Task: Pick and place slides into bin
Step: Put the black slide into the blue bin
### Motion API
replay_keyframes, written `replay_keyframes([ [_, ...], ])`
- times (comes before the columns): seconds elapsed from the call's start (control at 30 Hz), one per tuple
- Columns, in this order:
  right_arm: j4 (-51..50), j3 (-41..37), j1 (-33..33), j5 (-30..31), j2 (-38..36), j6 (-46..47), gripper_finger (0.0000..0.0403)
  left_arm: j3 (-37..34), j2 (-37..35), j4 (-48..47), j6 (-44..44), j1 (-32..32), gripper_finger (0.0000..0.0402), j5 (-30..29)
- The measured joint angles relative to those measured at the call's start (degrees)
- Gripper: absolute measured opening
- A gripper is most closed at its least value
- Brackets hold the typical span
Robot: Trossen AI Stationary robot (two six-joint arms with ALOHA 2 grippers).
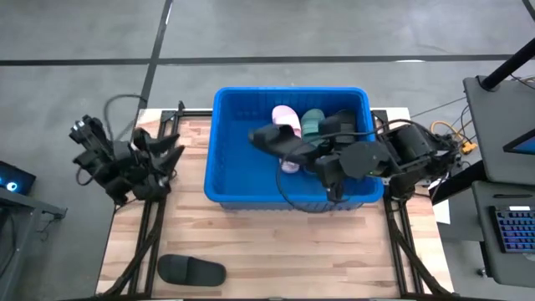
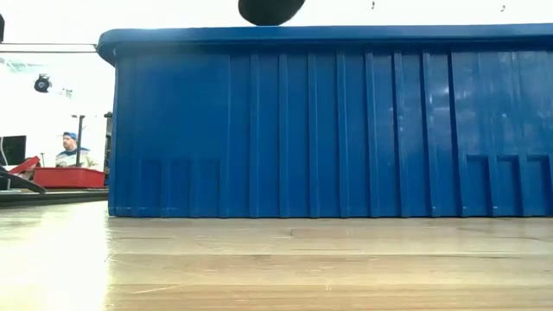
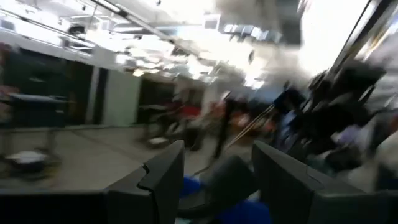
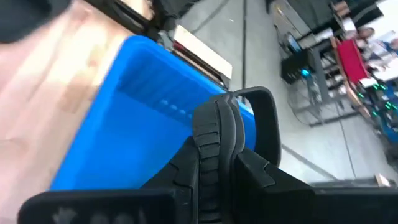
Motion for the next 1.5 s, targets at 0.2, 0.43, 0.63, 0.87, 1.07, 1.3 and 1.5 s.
replay_keyframes([
  [0.2,0.28,-0.16,-3.85,2.05,0.12,1.55,0.0048,15.61,5.43,-21.14,1.41,0.83,0.0173,-4.73],
  [0.43,2.02,-0.22,-6.12,1.16,0.12,3.45,0.0047,29.98,13.03,-33.17,1.41,2.48,0.0173,-4.37],
  [0.63,1.94,-0.31,-6.35,1.14,0.12,4.07,0.0047,41.28,22.22,-37.95,4.39,5.19,0.0173,0.93],
  [0.87,2.0,-0.2,-6.35,3.73,-0.1,6.93,0.0047,52.37,28.25,-51.86,-4.19,7.44,0.0173,21.9],
  [1.07,2.54,-0.11,-6.35,4.13,-0.56,7.8,0.0047,56.53,29.8,-69.26,-25.38,15.71,0.0173,41.63],
  [1.3,2.54,-0.1,-5.29,6.38,-1.5,9.41,0.0047,56.45,31.26,-83.88,-38.95,29.6,0.0173,42.5],
  [1.5,1.43,-0.27,-4.97,6.93,-1.25,8.37,0.0047,58.84,30.62,-96.69,-49.85,44.86,0.0173,47.04],
])
